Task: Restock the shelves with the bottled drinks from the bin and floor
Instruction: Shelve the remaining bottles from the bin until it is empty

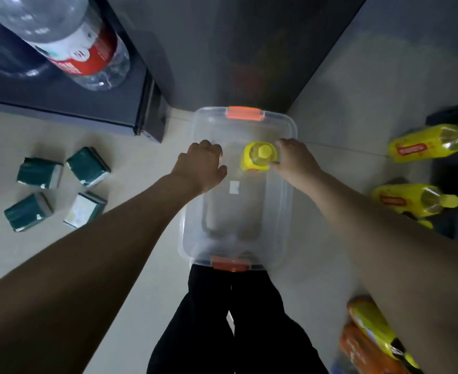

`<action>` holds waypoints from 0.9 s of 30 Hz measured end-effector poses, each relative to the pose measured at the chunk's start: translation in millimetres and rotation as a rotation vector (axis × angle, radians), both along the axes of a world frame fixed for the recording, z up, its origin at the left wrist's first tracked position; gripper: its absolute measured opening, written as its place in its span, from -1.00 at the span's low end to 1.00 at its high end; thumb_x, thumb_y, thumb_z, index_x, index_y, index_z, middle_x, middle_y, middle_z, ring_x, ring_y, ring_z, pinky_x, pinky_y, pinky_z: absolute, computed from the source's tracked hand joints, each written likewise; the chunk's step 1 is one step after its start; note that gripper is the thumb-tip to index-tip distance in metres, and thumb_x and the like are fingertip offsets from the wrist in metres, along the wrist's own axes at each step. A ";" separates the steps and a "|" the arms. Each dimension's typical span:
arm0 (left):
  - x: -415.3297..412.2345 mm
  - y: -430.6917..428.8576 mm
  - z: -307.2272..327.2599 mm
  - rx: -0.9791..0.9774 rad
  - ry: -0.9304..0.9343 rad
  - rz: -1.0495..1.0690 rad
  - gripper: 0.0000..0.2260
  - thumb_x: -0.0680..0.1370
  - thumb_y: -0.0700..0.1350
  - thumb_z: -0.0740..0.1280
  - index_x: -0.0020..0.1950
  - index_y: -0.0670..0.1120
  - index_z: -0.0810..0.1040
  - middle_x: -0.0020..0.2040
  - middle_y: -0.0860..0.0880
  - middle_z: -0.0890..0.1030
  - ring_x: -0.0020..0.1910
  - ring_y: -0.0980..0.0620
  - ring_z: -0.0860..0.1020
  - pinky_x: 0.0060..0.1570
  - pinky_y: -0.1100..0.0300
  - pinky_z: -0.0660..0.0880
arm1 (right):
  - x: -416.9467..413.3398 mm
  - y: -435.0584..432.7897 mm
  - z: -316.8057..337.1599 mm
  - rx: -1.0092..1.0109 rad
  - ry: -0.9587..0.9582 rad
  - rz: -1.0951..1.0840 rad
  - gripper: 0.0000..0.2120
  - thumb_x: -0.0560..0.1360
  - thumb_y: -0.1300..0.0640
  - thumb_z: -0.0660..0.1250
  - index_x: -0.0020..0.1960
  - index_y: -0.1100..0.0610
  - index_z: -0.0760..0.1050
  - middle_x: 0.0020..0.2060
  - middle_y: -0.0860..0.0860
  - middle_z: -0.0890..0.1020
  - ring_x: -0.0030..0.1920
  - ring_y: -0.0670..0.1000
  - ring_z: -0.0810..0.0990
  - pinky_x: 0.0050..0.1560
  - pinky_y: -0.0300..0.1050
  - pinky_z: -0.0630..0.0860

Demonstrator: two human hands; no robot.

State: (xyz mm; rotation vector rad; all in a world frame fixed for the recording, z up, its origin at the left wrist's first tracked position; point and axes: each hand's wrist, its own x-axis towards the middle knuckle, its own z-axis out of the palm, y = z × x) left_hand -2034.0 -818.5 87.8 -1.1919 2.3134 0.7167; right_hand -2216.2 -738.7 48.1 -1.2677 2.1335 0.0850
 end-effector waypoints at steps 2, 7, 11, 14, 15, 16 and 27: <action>1.6 -2.2 -31.3 -0.001 -0.031 -0.032 -0.60 0.58 0.00 0.18 0.36 -0.14 0.36 0.31 -0.18 0.40 0.28 -0.17 0.36 0.20 -0.05 0.39 | 0.7 -4.3 -29.0 -0.013 -0.005 -0.011 -0.55 0.45 0.07 0.38 0.24 0.27 0.40 0.19 0.26 0.48 0.22 0.25 0.46 0.12 0.02 0.43; 3.0 -6.9 -92.6 -0.012 -0.066 -0.107 -0.62 0.58 -0.01 0.16 0.34 -0.17 0.36 0.27 -0.19 0.40 0.24 -0.18 0.37 0.15 -0.06 0.39 | 2.3 -9.7 -83.6 -0.103 -0.058 -0.043 -0.44 0.45 0.11 0.39 0.38 0.22 0.31 0.28 0.23 0.45 0.27 0.21 0.43 0.19 -0.02 0.38; 0.9 -8.6 -121.7 0.006 -0.048 -0.125 -0.63 0.58 -0.03 0.17 0.32 -0.20 0.37 0.25 -0.21 0.41 0.22 -0.19 0.38 0.15 -0.04 0.39 | -1.7 -6.8 -99.2 -0.246 -0.055 -0.157 -0.52 0.46 0.06 0.39 0.32 0.19 0.40 0.20 0.17 0.55 0.21 0.19 0.49 0.09 -0.06 0.37; -1.7 -9.8 -131.2 0.027 -0.031 -0.115 -0.63 0.58 -0.04 0.17 0.33 -0.19 0.38 0.25 -0.20 0.41 0.23 -0.17 0.38 0.15 -0.03 0.39 | -4.6 -6.1 -103.5 -0.288 -0.105 -0.196 -0.51 0.44 0.03 0.41 0.31 0.17 0.42 0.15 0.16 0.58 0.17 0.18 0.51 0.05 -0.08 0.38; -2.4 -10.2 -132.3 0.037 -0.023 -0.106 -0.63 0.58 -0.04 0.18 0.33 -0.19 0.37 0.26 -0.20 0.41 0.24 -0.17 0.38 0.16 -0.03 0.39 | -5.0 -6.4 -104.0 -0.294 -0.112 -0.201 -0.51 0.44 0.03 0.41 0.32 0.16 0.42 0.15 0.16 0.58 0.17 0.18 0.52 0.05 -0.09 0.38; -3.2 -10.3 -132.5 0.046 -0.015 -0.097 -0.62 0.58 -0.04 0.18 0.34 -0.18 0.37 0.26 -0.20 0.41 0.24 -0.16 0.38 0.17 -0.03 0.40 | -5.3 -6.5 -104.3 -0.299 -0.114 -0.200 -0.50 0.45 0.03 0.40 0.32 0.17 0.41 0.15 0.16 0.58 0.17 0.18 0.52 0.05 -0.08 0.38; -14.4 -3.5 -110.1 0.135 0.151 0.047 -0.62 0.56 -0.04 0.27 0.34 -0.14 0.39 0.30 -0.17 0.41 0.30 -0.13 0.37 0.25 0.09 0.33 | -14.1 5.0 -70.9 -0.372 -0.148 -0.289 -0.64 0.45 0.07 0.40 0.19 0.18 0.47 0.00 0.15 0.62 0.02 0.19 0.57 -0.01 -0.04 0.44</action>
